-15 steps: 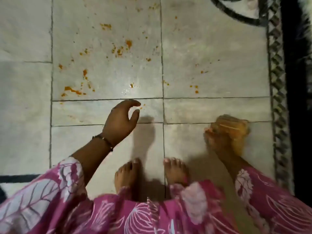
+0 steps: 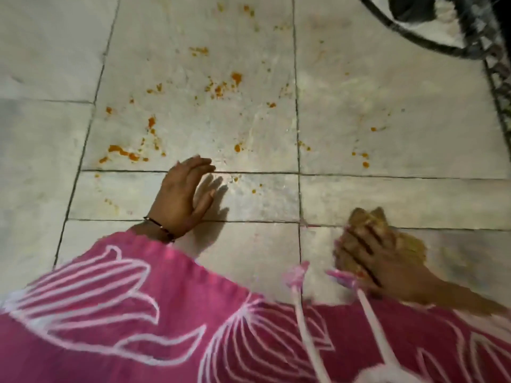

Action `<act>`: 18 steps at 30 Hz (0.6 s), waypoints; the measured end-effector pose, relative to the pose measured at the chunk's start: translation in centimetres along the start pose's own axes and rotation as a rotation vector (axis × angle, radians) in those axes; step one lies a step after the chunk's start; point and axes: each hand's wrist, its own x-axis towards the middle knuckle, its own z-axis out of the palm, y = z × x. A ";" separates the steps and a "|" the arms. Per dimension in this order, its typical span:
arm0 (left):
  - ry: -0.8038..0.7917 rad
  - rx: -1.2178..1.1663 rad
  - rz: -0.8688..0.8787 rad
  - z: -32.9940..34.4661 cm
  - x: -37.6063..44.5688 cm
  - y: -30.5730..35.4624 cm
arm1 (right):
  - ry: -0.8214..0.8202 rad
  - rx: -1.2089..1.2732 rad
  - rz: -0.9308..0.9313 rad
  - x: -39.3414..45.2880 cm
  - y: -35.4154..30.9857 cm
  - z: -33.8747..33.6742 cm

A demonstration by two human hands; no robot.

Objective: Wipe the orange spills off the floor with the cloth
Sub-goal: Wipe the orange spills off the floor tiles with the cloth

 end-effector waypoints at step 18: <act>-0.298 0.245 -0.140 4.0 -4.6 -2.1 | 0.135 -0.216 -0.876 9.8 -6.2 -3.8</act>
